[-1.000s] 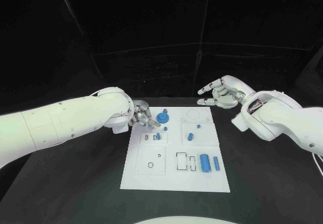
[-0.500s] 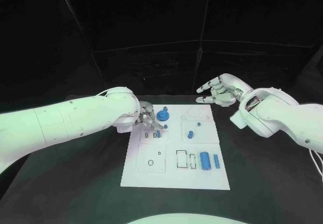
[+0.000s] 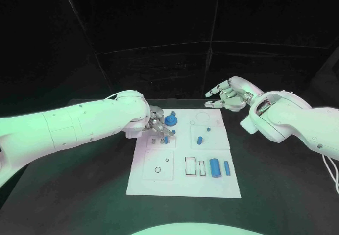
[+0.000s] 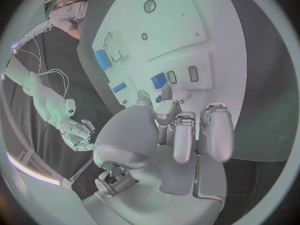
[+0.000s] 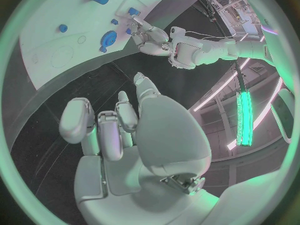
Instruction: Assemble the parts on the task board
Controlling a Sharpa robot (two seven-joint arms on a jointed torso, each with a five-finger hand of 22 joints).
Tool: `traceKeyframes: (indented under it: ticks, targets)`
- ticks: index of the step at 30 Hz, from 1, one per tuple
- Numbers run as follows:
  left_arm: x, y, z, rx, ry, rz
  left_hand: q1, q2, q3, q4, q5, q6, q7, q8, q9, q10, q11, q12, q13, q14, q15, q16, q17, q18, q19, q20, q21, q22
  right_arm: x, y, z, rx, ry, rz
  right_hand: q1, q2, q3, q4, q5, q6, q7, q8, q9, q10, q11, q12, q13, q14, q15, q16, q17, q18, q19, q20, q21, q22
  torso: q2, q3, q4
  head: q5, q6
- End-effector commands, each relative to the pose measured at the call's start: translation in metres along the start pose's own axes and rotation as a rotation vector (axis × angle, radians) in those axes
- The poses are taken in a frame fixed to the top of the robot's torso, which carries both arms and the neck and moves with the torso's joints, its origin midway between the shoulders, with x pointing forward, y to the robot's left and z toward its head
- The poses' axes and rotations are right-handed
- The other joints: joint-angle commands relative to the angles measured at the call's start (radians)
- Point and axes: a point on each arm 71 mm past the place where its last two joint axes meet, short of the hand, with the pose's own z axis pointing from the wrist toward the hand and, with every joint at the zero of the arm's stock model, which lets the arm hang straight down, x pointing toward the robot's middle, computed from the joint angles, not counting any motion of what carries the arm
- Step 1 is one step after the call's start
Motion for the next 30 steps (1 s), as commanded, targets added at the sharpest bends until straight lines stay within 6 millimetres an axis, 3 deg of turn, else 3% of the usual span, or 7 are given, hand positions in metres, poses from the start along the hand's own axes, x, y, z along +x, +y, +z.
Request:
traceKeyframes:
  ticks: [1, 30]
  targets:
    - [0.0007, 0.0002, 0.0012, -0.014, 0.017, 0.020, 0.004, -0.004, -0.003, -0.001, 0.006, -0.008, 0.002, 0.005, 0.003, 0.007, -0.001, 0.006, 0.001, 0.104, -0.008, 0.003, 0.263, -0.015, 0.019, -0.002, 0.006, 0.001, 0.0003, 0.0017, 0.0008, -0.005, 0.009, -0.005, 0.012, 0.000, -0.008, 0.000, 0.005, 0.003, -0.002, 0.003, 0.000, -0.008, -0.001, -0.004, -0.001, 0.072, -0.004, -0.004, 0.114, 0.018, -0.007, -0.001, -0.005, -0.001, 0.000, -0.0008, -0.0001, 0.001, -0.002]
    - [0.0080, -0.0031, 0.0073, -0.021, 0.054, 0.027, 0.034, -0.002, 0.009, -0.009, 0.013, -0.016, 0.001, 0.014, 0.022, 0.006, -0.002, 0.009, 0.003, 0.104, -0.009, 0.003, 0.263, -0.017, 0.021, -0.003, 0.010, 0.009, 0.0028, 0.0031, 0.0039, -0.008, 0.017, -0.005, 0.011, 0.001, -0.010, 0.002, 0.009, 0.004, -0.002, 0.004, 0.000, -0.008, -0.001, -0.004, -0.001, 0.072, -0.005, -0.006, 0.112, 0.018, -0.009, -0.001, -0.008, -0.005, 0.001, -0.0013, 0.0012, -0.001, -0.009]
